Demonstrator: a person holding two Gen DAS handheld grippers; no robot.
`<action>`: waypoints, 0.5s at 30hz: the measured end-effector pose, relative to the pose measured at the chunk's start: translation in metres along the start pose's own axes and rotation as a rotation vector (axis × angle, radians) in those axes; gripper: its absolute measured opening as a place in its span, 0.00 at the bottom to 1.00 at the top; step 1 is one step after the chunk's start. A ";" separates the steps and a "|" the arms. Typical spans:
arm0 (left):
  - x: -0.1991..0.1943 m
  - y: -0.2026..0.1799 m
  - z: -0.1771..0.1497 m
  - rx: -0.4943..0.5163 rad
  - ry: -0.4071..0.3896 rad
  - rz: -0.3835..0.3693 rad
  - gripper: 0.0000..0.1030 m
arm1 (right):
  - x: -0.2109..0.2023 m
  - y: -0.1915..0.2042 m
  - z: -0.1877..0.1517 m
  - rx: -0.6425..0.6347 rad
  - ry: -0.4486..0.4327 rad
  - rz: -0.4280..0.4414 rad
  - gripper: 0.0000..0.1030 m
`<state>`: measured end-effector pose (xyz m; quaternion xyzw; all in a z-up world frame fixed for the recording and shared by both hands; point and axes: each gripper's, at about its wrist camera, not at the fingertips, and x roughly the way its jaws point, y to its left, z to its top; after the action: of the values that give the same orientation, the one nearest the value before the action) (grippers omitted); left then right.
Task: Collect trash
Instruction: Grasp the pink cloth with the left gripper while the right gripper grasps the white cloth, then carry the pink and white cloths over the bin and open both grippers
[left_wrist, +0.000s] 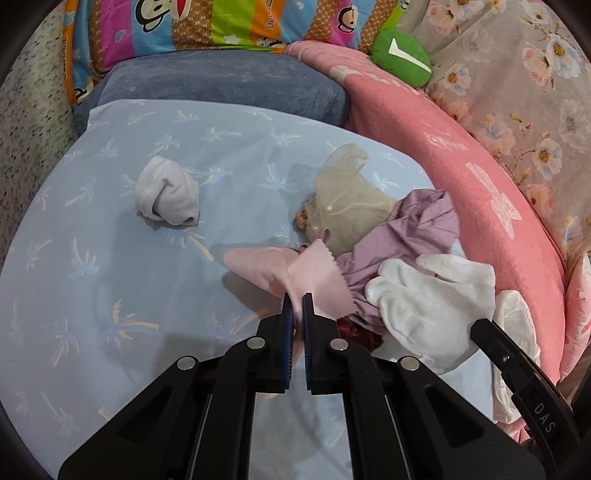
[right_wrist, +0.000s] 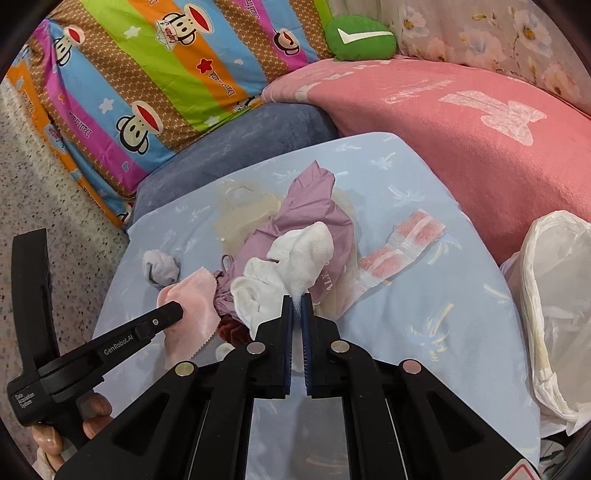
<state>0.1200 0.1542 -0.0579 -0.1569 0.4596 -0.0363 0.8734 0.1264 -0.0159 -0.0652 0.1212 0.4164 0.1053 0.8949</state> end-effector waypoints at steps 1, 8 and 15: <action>-0.004 -0.003 0.000 0.007 -0.008 -0.003 0.04 | -0.006 0.001 0.002 -0.001 -0.013 0.001 0.05; -0.028 -0.036 0.001 0.078 -0.060 -0.044 0.04 | -0.047 -0.005 0.011 0.008 -0.096 0.011 0.05; -0.042 -0.087 -0.001 0.174 -0.084 -0.116 0.04 | -0.088 -0.030 0.016 0.050 -0.180 -0.016 0.05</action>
<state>0.1017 0.0800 0.0013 -0.1082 0.4078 -0.1199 0.8987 0.0862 -0.0721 -0.0010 0.1493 0.3378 0.0766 0.9261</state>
